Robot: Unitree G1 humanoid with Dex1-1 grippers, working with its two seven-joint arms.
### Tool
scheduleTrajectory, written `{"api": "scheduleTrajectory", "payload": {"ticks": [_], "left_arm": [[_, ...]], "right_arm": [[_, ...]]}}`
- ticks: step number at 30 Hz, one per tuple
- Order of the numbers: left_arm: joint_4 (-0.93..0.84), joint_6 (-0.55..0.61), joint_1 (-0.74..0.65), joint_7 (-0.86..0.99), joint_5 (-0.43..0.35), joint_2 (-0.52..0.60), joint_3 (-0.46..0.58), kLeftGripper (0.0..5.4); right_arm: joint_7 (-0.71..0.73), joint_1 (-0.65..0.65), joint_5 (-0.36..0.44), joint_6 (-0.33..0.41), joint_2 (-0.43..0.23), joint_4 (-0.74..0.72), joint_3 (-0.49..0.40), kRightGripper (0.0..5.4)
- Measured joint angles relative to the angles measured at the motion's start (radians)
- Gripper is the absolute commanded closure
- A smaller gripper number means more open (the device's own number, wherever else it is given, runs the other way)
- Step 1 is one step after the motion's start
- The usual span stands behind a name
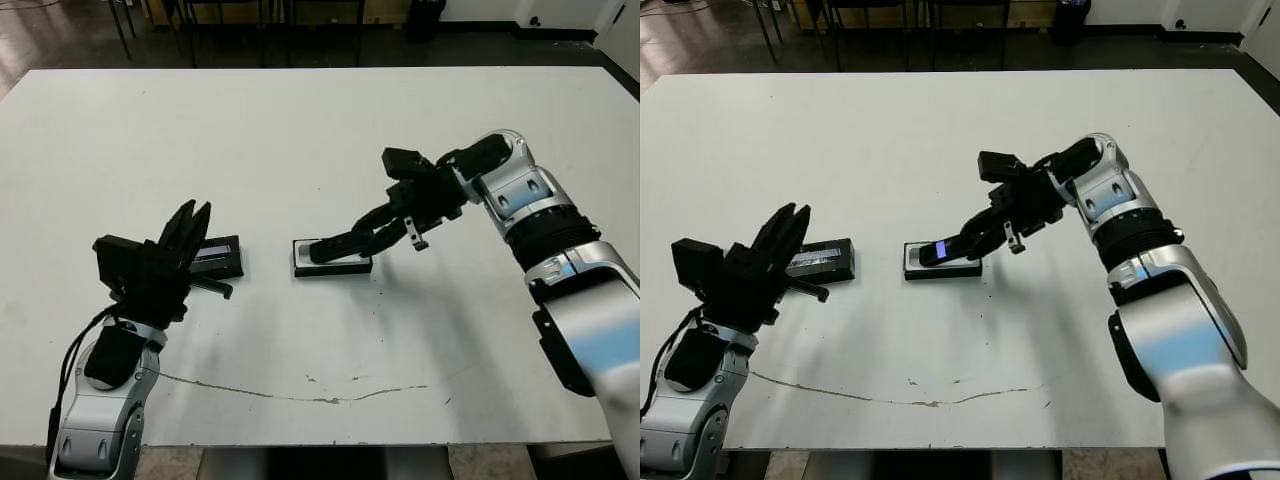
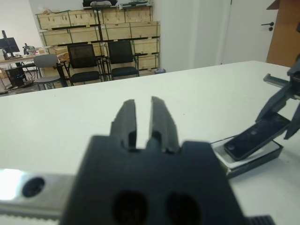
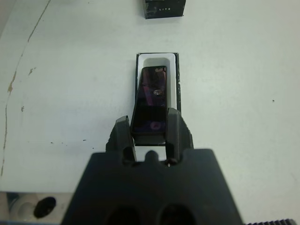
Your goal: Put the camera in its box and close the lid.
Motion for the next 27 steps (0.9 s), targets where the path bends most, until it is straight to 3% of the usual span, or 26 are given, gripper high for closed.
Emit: {"api": "scheduleTrajectory", "payload": {"ticks": [27], "left_arm": [[0.0,-0.01,0.004,0.005,-0.001,0.0,-0.007,5.4]], "right_arm": [[-0.08,0.039,-0.031,0.085,0.025,-0.052,0.005,5.4]]}}
